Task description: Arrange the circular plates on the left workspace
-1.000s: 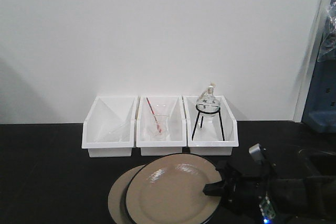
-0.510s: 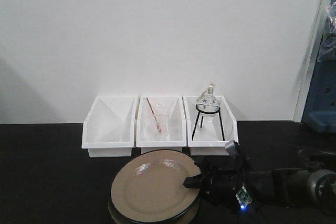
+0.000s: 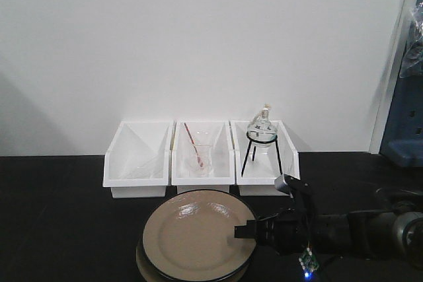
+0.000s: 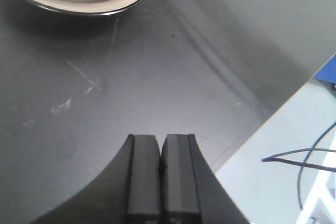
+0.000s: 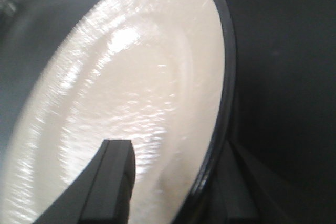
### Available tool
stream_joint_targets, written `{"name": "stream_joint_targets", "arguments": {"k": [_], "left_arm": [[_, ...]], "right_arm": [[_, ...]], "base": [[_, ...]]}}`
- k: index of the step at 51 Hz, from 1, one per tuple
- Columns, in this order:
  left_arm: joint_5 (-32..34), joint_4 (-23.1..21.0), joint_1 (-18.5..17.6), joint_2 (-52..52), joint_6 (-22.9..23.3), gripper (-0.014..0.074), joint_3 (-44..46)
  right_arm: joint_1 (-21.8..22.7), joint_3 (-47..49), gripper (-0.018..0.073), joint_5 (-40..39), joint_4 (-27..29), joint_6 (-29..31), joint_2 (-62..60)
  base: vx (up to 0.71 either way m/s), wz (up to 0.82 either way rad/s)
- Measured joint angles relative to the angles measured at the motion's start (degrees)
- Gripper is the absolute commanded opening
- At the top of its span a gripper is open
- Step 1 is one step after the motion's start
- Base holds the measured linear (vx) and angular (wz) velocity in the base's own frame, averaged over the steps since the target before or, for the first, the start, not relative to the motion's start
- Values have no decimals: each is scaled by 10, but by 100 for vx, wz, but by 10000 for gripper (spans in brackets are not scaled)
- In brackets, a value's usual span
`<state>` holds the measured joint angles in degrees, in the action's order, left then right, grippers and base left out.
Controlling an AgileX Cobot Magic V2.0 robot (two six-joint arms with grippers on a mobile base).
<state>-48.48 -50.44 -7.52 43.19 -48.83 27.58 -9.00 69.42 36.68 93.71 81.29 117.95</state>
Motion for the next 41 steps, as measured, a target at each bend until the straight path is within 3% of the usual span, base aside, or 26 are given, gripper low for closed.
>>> {"name": "stream_joint_targets", "arguments": {"k": [10,21,28,35,41], "left_arm": [[23,1,0,0,10,0,0],[87,2,0,0,34,0,0],[173,23,0,1,78,0,0],[250,59,0,1,135,0,0],[261,104,0,1,185,0,0]], "right_arm": [[1,0,349,-48,-48,74,-34],[1,0,188,-110,-123,51,-121],[1,0,-15,-115,-217,-41,-191],[1,0,-3,-105,-371,-194,-277],[1,-2,-3,-75,-533,-331,-350]], "base": [[0,0],[0,0],[0,0],[0,0],[0,0]]}}
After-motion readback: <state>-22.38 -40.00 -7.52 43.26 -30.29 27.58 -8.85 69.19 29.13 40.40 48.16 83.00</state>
